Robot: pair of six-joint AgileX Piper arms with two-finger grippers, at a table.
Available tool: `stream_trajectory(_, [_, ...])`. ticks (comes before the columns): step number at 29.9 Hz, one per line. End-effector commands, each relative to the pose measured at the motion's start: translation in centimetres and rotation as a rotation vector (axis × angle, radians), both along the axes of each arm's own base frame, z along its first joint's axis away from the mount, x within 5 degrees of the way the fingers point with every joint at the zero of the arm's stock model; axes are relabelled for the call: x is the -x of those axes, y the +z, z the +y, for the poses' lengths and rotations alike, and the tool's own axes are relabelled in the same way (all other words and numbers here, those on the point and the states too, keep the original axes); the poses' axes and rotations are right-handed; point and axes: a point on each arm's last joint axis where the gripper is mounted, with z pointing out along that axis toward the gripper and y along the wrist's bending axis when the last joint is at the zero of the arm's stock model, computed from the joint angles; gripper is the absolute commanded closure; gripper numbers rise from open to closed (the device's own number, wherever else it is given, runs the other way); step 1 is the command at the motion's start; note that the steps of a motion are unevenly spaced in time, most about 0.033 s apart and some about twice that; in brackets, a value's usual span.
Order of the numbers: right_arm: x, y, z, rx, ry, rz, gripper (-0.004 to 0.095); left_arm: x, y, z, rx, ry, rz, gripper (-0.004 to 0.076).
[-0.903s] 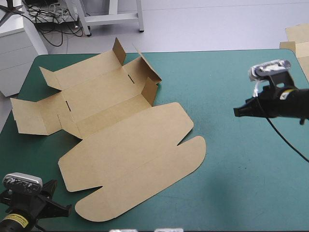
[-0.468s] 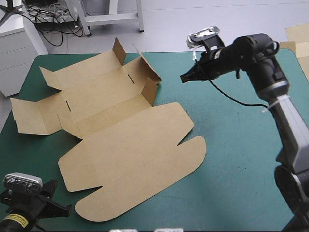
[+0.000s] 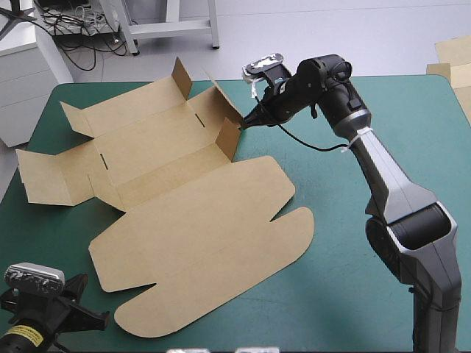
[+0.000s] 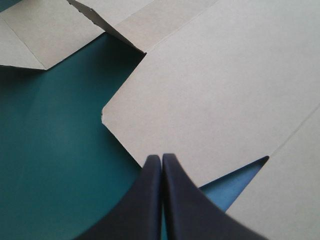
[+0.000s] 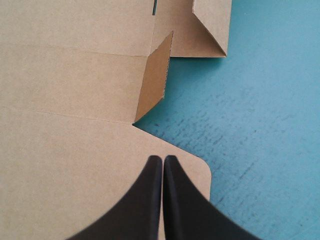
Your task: Fold the box
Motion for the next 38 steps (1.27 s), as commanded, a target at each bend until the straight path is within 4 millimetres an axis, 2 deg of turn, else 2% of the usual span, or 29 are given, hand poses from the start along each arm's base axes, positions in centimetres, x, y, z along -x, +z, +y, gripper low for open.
stream_trajectory(1, [0.9, 3.6, 0.0, -0.108, 0.003, -0.134, 0.0906, -0.4, 1.1, -0.1, 0.02, -0.002, -0.065, 0.0734])
stream_trajectory(6, [0.1, 2.9, 0.9, -0.115, 0.001, -0.174, 0.0906, -0.4, 1.1, -0.1, 0.02, -0.002, -0.065, 0.0734])
stream_trajectory(12, [-0.6, 1.1, 1.3, -0.086, 0.007, -0.118, 0.0904, -0.4, 1.1, -0.1, 0.02, -0.002, -0.065, 0.0734])
stream_trajectory(16, [-0.8, 0.6, 1.5, -0.077, 0.011, -0.102, 0.0888, -0.4, 1.1, -0.1, 0.02, -0.002, -0.065, 0.0734])
stream_trajectory(19, [-0.9, 0.2, 1.6, -0.09, -0.021, -0.069, 0.082, -0.4, 1.1, -0.1, 0.02, -0.002, -0.065, 0.0734])
stream_trajectory(24, [-1.2, -1.0, 1.7, -0.084, -0.059, 0.001, 0.0597, -0.4, 1.1, -0.1, 0.02, -0.002, -0.065, 0.0734])
stream_trajectory(29, [-1.8, -1.6, 2.1, -0.103, -0.055, -0.011, 0.045, -0.4, 1.1, -0.1, 0.02, -0.002, -0.065, 0.0734])
stream_trajectory(33, [-2.0, -2.1, 2.6, -0.131, -0.019, -0.013, 0.037, -0.4, 1.1, -0.1, 0.02, -0.002, -0.065, 0.0734])
stream_trajectory(38, [-2.8, -4.1, 3.9, -0.171, 0.005, 0.032, 0.0365, -0.4, 1.1, -0.1, 0.016, 0.001, -0.065, 0.0734])
